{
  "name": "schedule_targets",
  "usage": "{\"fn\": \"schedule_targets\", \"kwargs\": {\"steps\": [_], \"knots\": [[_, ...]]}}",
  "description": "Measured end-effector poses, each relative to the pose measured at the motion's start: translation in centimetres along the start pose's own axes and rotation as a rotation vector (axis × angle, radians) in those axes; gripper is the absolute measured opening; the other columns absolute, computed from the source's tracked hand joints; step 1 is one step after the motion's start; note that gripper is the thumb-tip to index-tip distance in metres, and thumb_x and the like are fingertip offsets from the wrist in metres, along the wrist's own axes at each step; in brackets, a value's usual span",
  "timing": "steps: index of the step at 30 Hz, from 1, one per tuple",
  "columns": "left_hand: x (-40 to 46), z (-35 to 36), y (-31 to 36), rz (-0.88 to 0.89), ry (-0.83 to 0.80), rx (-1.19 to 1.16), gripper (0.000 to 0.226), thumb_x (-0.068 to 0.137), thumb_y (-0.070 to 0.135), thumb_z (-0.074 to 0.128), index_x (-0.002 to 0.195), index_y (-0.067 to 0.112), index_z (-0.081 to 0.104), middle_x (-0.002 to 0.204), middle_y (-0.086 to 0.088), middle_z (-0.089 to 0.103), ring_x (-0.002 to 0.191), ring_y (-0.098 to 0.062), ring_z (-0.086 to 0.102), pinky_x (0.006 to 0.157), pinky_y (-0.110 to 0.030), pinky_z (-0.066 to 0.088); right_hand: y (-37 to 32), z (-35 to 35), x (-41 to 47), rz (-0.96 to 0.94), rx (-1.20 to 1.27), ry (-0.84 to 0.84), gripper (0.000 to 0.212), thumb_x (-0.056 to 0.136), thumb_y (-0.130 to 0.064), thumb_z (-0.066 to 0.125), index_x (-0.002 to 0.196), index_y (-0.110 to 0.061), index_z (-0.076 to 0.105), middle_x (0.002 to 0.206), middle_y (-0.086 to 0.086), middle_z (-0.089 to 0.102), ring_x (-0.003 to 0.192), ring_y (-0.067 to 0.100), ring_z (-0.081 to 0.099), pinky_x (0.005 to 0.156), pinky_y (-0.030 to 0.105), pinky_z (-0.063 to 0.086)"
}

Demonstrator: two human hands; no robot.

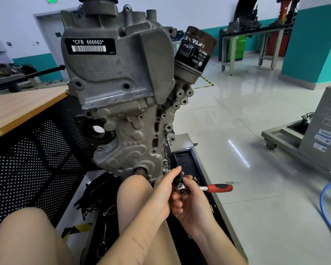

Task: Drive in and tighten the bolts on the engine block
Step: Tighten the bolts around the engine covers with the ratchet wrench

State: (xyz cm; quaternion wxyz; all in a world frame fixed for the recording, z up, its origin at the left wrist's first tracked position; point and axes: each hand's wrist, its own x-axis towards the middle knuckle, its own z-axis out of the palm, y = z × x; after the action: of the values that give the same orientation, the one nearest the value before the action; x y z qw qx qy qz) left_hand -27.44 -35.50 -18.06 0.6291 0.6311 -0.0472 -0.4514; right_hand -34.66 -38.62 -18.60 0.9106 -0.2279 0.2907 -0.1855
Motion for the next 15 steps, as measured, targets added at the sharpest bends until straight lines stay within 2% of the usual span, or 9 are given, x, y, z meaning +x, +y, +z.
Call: {"fn": "schedule_targets", "kwargs": {"steps": [6,12,14,15], "knots": [[-0.2,-0.1,-0.3,-0.025,-0.032,-0.049,0.033,0.085,0.041,0.055,0.097,0.011,0.061,0.032,0.005,0.046,0.022,-0.008,0.028,0.030,-0.008,0.022,0.2,-0.3,-0.4,0.006,0.010,-0.010,0.018,0.091,-0.022,0.049,0.076,-0.017,0.057,0.043,0.005,0.046,0.029,0.009,0.035,0.029,0.014,0.025],[0.0,-0.2,-0.2,-0.026,-0.089,-0.057,0.035,0.087,0.042,0.053,0.098,0.009,0.059,0.038,0.004,0.052,0.023,-0.008,0.032,0.029,-0.009,0.024,0.2,-0.3,-0.3,0.005,0.021,-0.018,0.018,0.092,-0.023,0.048,0.077,-0.020,0.057,0.044,0.005,0.045,0.028,0.009,0.034,0.030,0.014,0.024],[0.5,-0.2,0.6,-0.004,-0.070,-0.156,0.037,0.089,0.043,0.050,0.095,0.007,0.059,0.052,-0.001,0.062,0.033,-0.012,0.047,0.034,-0.015,0.036,0.1,-0.4,-0.3,0.013,0.000,-0.024,0.017,0.091,-0.022,0.047,0.080,-0.015,0.056,0.043,0.005,0.045,0.028,0.008,0.034,0.029,0.014,0.024],[1.0,-0.2,1.3,0.027,-0.035,-0.215,0.037,0.091,0.042,0.048,0.093,0.007,0.059,0.058,-0.004,0.066,0.045,-0.015,0.055,0.043,-0.020,0.044,0.1,-0.5,-0.3,0.016,-0.014,-0.025,0.018,0.091,-0.022,0.047,0.079,-0.011,0.054,0.043,0.006,0.046,0.028,0.008,0.035,0.029,0.014,0.024]]}}
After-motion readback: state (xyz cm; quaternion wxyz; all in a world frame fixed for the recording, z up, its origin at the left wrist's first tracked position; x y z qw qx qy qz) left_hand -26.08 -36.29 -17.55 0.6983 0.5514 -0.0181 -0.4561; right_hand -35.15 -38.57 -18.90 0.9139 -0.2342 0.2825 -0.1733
